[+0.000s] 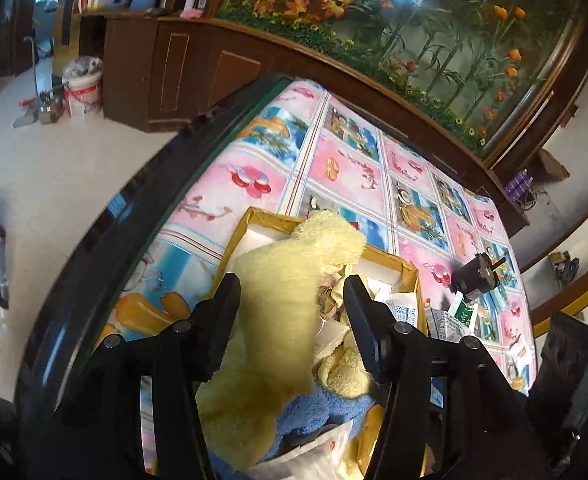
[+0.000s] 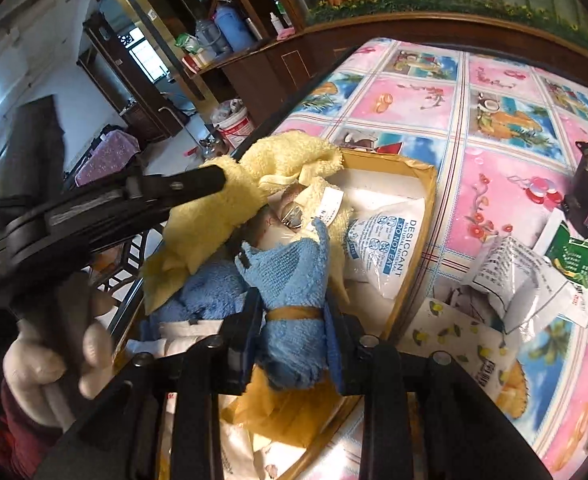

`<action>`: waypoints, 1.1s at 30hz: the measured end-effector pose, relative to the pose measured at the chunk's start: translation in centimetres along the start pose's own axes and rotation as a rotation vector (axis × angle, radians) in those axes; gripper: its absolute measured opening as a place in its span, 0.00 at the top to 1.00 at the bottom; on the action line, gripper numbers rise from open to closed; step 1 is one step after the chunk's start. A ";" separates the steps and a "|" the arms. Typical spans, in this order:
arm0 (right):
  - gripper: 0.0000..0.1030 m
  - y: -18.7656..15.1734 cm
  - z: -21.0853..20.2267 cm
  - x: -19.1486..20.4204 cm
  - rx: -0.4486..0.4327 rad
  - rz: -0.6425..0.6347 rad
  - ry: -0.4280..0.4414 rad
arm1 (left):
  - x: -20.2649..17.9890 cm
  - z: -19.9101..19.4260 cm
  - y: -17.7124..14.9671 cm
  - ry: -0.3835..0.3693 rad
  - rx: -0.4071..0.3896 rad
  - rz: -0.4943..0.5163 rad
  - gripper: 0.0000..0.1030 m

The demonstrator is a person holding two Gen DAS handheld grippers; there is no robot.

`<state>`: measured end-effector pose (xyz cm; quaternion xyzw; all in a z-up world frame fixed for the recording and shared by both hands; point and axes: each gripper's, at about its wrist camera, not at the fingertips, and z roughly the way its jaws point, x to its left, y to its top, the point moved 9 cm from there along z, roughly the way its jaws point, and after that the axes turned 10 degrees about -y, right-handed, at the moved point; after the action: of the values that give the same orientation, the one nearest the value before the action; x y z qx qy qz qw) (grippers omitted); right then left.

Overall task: Organize soft objects
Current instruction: 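Carry yellow towel and blue towel bundle into the box and open both grippers, then reach left gripper to white instruction sheet while right reaches toward candy bag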

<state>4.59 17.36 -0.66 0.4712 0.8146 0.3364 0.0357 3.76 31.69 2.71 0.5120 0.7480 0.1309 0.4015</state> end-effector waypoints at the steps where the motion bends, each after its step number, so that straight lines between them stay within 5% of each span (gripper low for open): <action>1: 0.61 0.0 0.0 0.1 -0.004 -0.002 -0.002 | -0.3 -0.6 0.1 0.017 -0.017 0.015 0.47; 6: 0.58 -0.3 -1.4 0.0 -0.047 -0.002 0.017 | -2.8 -4.7 -0.6 0.164 -0.144 0.127 0.47; 10: 0.54 -0.7 -2.9 -0.1 -0.069 0.002 0.063 | -4.3 -7.5 -1.8 0.248 -0.225 0.142 0.34; 15: 0.53 -2.0 -4.5 0.1 -0.071 -0.006 0.109 | -6.2 -10.3 -3.6 0.356 -0.305 0.185 0.33; 33: 0.53 -4.9 -8.3 -2.3 -0.113 0.051 0.101 | -11.8 -11.0 -7.9 0.440 -0.290 0.356 0.33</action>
<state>-0.93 9.67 2.28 0.4716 0.7827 0.4058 0.0125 -7.71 20.27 10.46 0.5317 0.6890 0.4121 0.2697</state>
